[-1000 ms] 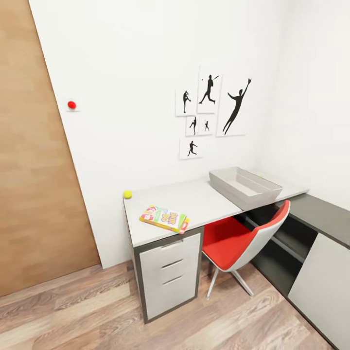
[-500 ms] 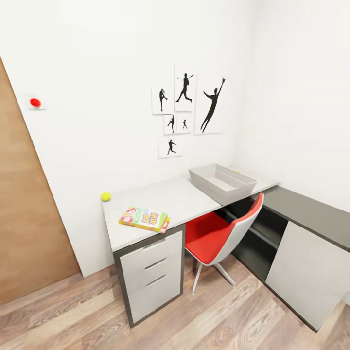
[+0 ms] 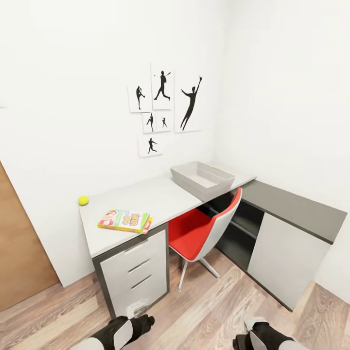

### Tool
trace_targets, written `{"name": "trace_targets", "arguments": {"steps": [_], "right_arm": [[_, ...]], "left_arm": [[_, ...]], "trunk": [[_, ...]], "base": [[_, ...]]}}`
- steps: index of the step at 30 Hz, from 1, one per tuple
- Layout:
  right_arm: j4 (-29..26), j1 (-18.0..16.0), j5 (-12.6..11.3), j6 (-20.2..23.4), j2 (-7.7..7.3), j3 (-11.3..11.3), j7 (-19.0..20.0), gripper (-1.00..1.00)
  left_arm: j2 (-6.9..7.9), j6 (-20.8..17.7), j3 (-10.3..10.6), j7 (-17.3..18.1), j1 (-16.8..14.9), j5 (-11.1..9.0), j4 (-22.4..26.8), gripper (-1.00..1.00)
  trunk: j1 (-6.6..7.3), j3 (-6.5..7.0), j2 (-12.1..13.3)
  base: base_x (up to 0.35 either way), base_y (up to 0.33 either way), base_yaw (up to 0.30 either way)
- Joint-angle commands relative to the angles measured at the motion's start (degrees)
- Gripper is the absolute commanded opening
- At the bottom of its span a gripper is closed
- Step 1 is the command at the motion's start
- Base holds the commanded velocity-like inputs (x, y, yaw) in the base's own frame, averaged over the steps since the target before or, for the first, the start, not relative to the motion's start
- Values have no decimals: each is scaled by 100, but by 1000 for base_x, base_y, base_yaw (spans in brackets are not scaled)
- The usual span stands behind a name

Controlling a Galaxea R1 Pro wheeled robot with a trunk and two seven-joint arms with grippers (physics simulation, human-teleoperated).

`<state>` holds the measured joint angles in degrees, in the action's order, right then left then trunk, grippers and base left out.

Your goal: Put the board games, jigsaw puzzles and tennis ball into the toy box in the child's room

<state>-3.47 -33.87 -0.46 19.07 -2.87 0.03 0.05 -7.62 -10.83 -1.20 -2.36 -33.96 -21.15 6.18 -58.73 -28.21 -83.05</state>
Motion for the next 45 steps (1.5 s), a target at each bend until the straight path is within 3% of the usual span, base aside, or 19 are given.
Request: {"name": "trace_targets", "arguments": {"steps": [1,3,4,6,15,33,45], "right_arm": [[-10,-4,-5,35,0,1,1,100],[-13,-186,-9,98,-2,-2,3,100],[-13,-186,-9,98,-2,-2,3,100],[-16,-344,-11,141,-13,-2,7,100],[-20,-701,-4,195,-30,-9,9,100],[-30,-1012,-3,289,-43,-10,12,100],[-321,-1094,-19,539,-210,-27,170,100]], "left_arm": [[-1,-37,-9,-27,-4,-37,14,100],[-27,-105,-13,-113,-231,-278,17,100],[-27,-105,-13,-113,-231,-278,17,100],[-65,-149,-14,-203,-431,-470,20,100],[-171,-207,-8,-393,-788,-729,58,100],[-238,-205,41,-321,-675,-816,258,100],[-238,-186,60,-57,-618,-812,274,100]], "trunk": [[0,-11,-3],[0,-19,-3],[0,-23,-3],[0,-30,-3],[0,-64,-3],[0,-107,-3],[0,-112,-3]], "base": [[0,0,-244],[0,0,-243],[0,0,-243],[0,0,-243],[0,0,-242],[0,0,-252],[0,0,-273]]}}
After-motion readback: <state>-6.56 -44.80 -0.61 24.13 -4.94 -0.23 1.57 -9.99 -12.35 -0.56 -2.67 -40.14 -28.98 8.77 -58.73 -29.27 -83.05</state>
